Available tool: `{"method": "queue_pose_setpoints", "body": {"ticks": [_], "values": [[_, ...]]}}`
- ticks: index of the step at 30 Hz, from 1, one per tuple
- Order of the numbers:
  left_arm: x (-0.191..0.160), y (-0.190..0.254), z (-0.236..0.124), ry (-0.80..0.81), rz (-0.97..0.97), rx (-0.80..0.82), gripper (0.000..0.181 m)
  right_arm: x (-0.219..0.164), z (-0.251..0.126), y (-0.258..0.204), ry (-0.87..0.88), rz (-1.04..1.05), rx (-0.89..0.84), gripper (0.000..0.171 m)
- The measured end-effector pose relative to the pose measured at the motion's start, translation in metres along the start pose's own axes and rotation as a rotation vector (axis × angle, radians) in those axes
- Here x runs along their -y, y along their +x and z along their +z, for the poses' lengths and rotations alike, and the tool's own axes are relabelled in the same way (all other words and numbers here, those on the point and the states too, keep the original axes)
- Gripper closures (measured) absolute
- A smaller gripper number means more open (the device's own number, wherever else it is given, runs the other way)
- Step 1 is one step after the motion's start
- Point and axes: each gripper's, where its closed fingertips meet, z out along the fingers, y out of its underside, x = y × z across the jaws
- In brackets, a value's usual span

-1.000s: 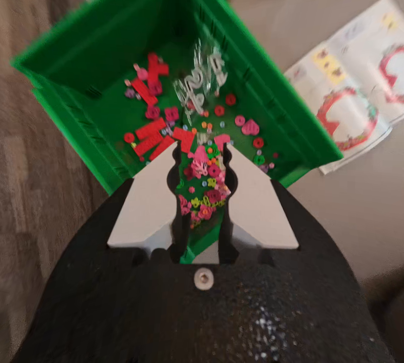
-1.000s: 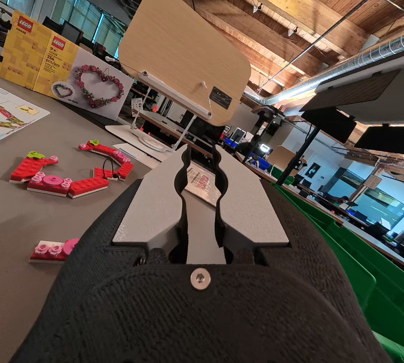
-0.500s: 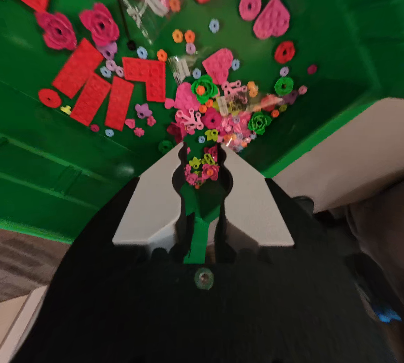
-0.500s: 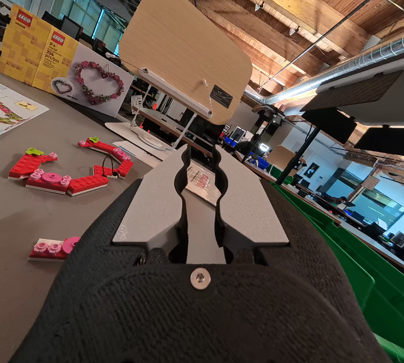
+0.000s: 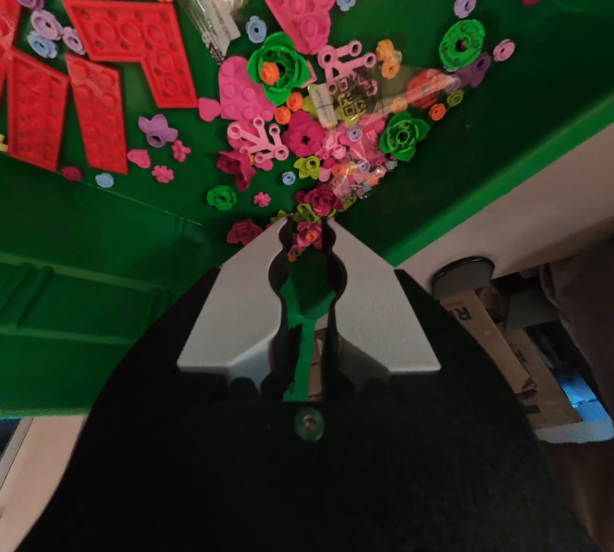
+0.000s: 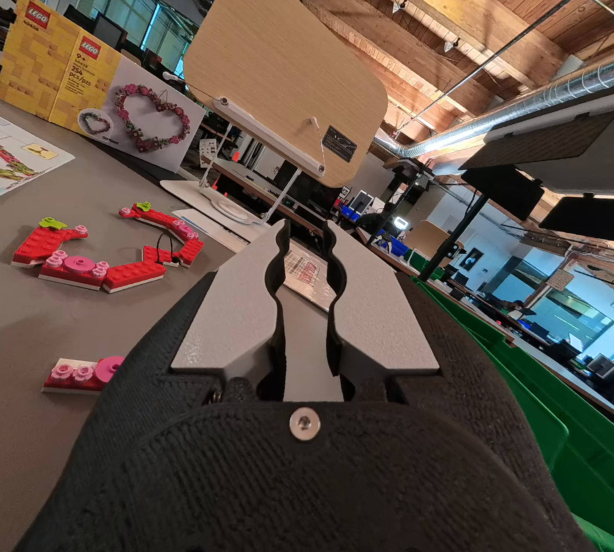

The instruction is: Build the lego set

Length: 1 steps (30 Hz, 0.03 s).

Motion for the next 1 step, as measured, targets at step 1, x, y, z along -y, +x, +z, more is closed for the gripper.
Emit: {"method": "queue_pose_setpoints", "body": {"ticks": [1], "values": [[-0.0001,-0.0010,0.0018,-0.004,-0.002,0.002,0.168,0.0000,0.0000,0.0000,0.001,0.000,0.000,0.153]]}}
